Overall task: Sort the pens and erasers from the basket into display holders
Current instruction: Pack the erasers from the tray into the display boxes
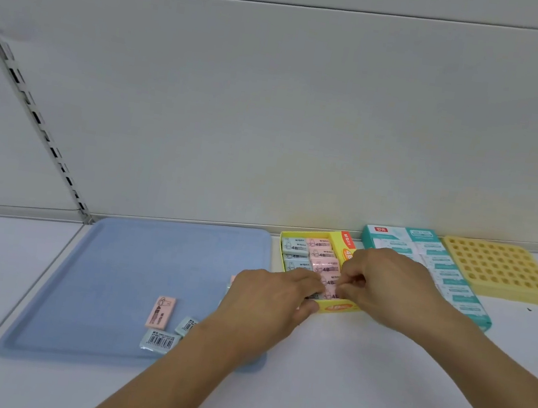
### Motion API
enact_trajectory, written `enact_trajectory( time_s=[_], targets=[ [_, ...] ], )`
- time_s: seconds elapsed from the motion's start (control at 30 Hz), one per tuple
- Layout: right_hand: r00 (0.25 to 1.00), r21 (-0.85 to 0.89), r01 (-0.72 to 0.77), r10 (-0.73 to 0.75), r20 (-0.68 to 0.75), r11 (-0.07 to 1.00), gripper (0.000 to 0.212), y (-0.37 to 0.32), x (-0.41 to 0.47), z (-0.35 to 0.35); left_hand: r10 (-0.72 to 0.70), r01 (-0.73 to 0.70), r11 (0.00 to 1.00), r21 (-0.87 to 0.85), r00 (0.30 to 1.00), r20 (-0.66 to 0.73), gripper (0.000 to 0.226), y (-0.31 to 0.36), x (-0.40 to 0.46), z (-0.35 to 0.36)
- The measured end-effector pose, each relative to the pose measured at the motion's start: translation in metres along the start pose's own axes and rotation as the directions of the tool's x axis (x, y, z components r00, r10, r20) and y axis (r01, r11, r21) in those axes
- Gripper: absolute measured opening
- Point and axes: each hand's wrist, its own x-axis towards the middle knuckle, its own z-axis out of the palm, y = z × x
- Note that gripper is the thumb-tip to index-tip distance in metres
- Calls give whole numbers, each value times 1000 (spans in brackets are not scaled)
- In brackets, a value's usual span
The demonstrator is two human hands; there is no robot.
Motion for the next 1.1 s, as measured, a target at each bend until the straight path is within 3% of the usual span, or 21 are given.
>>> enact_trajectory(
  time_s=[0.1,0.17,0.27,0.3,0.43,0.6,0.77,0.87,0.93,1.0,1.1],
  targets=[
    [996,-19,63,-64,-55,998,11,3,4,1,15,-15,1000,7,999,-46,53,-1,-2,3],
    [980,37,169,-164,-110,985,30,6,4,7,25,-25,1000,8,997,-79,64,-1,-2,5],
    [950,48,258,-262,170,965,94,5,-10,19,14,-13,1000,9,997,-79,67,-3,-1,9],
    [938,19,241,-238,253,970,101,5,-16,23,10,-11,1000,-9,996,-91,66,-3,-2,8],
    [918,18,187,-181,352,982,88,2,-18,16,-29,23,996,-90,997,-70,72,-3,-4,5],
    [930,-6,187,-175,322,982,91,-2,-16,14,-151,132,979,-155,982,-116,79,-8,-11,5],
    [940,-99,200,-163,298,975,86,-4,-9,15,-175,165,979,-117,981,-79,87,-6,-12,3],
    [938,-46,188,-166,304,981,89,-4,-12,14,-178,168,978,-128,982,-71,85,-5,-14,1],
    [955,-9,164,-156,252,986,91,-3,-7,14,-174,163,976,-141,982,-68,80,-4,-17,1],
    [965,-15,170,-163,207,985,96,-5,3,16,-168,158,975,-155,984,-55,61,-3,-18,1],
    [955,-11,190,-183,233,982,100,-7,14,25,-182,175,970,-169,983,-28,42,-4,-21,1]
  ],
)
